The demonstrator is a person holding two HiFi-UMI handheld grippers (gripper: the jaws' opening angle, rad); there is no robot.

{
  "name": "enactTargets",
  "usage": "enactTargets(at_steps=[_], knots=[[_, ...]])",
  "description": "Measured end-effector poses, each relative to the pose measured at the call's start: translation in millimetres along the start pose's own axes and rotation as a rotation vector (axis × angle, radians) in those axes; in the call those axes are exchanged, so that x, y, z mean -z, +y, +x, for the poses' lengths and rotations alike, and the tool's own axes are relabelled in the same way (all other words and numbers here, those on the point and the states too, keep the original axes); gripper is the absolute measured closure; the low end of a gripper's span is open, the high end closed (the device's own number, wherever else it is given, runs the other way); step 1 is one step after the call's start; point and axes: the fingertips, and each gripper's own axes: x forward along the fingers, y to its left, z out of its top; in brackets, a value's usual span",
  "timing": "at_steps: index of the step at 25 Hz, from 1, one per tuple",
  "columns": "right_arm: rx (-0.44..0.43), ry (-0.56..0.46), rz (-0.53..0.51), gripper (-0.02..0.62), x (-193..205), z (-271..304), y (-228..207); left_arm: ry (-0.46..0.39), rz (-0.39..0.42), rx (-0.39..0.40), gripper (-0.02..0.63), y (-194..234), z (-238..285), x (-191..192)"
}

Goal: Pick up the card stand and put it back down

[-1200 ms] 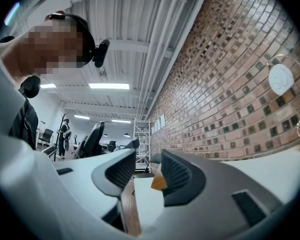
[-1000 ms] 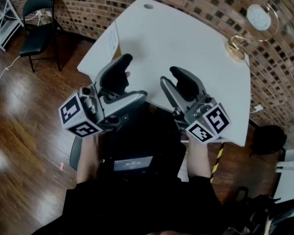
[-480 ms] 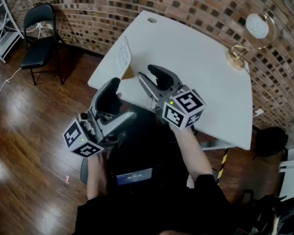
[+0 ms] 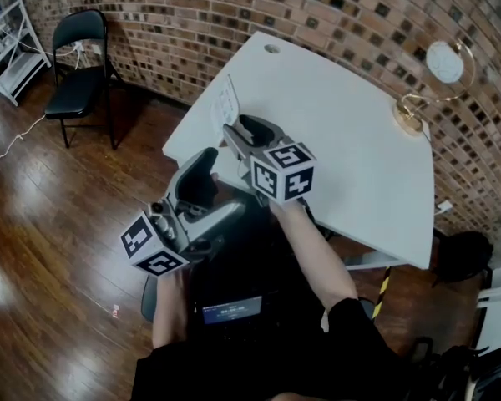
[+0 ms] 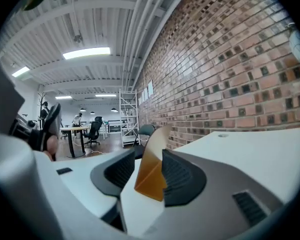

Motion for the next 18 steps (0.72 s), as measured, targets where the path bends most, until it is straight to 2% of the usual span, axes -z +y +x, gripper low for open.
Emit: enactTargets(at_steps=[5, 12, 18], knots=[[0.016, 0.041, 0.014, 0.395, 7.4, 10.7, -10.8, 0.024, 0.002, -0.014, 0.191, 2.7, 2.1, 5.6], [0.112, 0.046, 0.05, 0.397, 8.2, -13.0, -54.2, 0.036, -0.001, -0.01, 0.191, 1.0, 5.7, 10.1], [-0.024, 0.047, 0.024, 0.398, 7.4, -9.5, -37.9, 0.052, -0.007, -0.007, 0.19, 0.3, 9.3, 15.2]])
